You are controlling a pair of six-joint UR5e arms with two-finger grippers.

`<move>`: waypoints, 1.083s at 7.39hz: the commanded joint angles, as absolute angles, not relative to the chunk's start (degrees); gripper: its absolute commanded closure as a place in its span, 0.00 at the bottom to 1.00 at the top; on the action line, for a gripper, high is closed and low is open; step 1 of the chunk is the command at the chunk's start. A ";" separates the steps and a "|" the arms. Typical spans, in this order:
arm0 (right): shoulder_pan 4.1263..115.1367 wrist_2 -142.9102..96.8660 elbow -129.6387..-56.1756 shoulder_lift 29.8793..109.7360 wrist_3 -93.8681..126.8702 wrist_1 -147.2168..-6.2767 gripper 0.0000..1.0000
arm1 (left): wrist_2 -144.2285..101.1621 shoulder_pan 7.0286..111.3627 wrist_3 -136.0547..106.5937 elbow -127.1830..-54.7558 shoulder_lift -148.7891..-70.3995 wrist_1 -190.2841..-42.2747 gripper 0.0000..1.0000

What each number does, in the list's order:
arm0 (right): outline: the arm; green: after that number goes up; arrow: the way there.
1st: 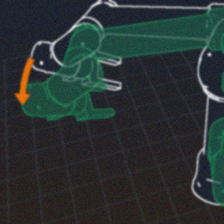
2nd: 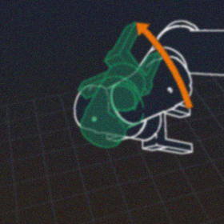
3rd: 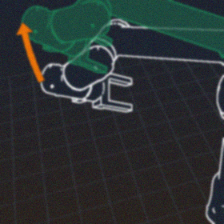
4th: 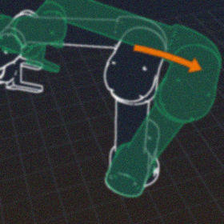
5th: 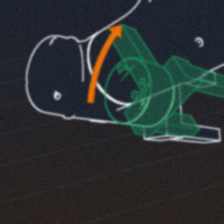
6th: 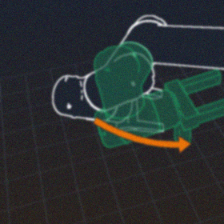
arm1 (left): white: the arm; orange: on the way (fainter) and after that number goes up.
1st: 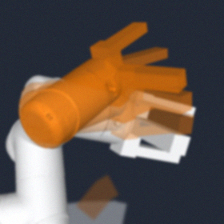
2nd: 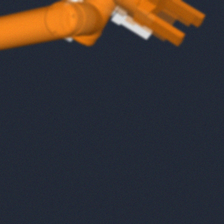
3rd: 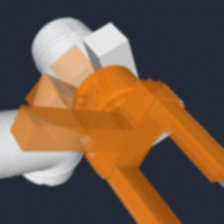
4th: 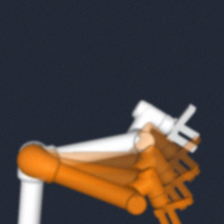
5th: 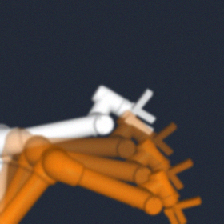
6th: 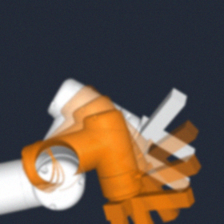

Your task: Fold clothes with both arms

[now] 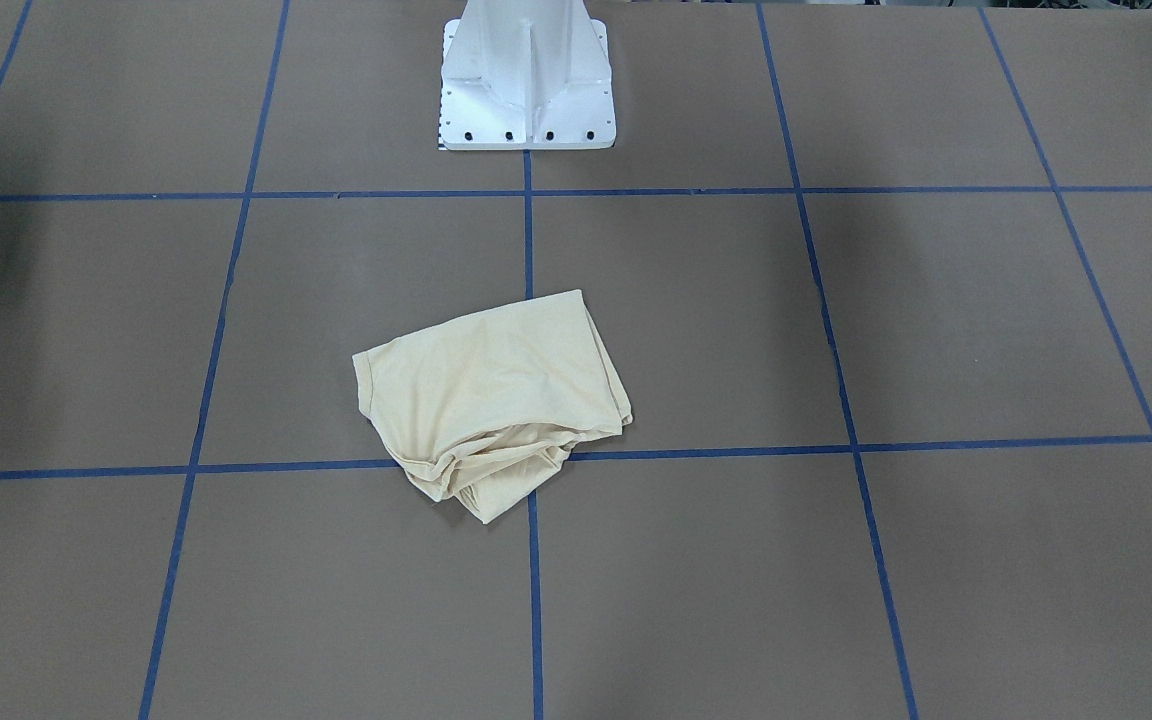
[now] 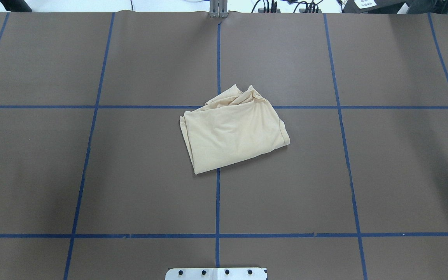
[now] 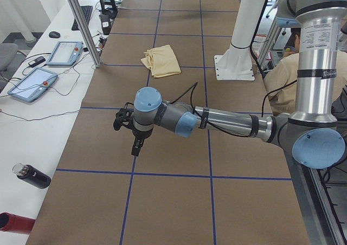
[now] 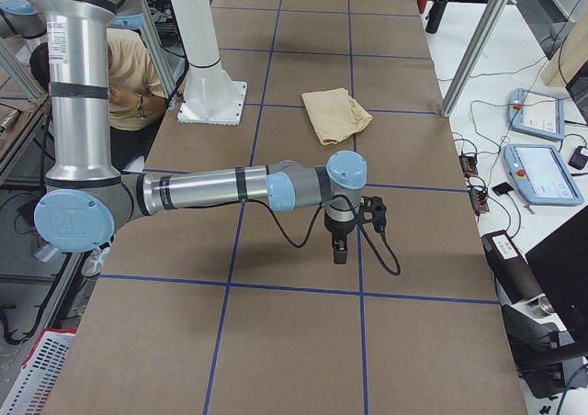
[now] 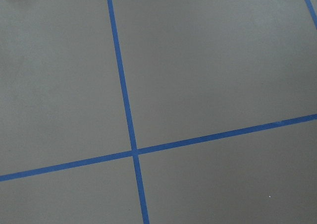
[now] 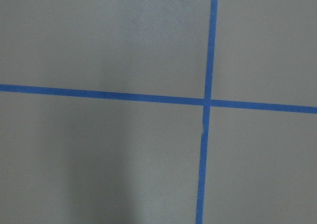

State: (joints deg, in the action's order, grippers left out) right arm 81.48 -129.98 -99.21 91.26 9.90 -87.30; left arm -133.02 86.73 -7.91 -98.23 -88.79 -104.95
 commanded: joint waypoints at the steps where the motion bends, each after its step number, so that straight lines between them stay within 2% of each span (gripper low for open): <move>1: 81.04 -129.64 -98.88 91.32 9.93 -87.28 0.00 | -133.42 86.75 -7.74 -96.16 -90.00 -104.85 0.00; 8: 79.46 -131.92 -99.23 92.46 9.93 -87.19 0.00 | -133.33 86.84 -8.26 -97.21 -89.65 -104.68 0.00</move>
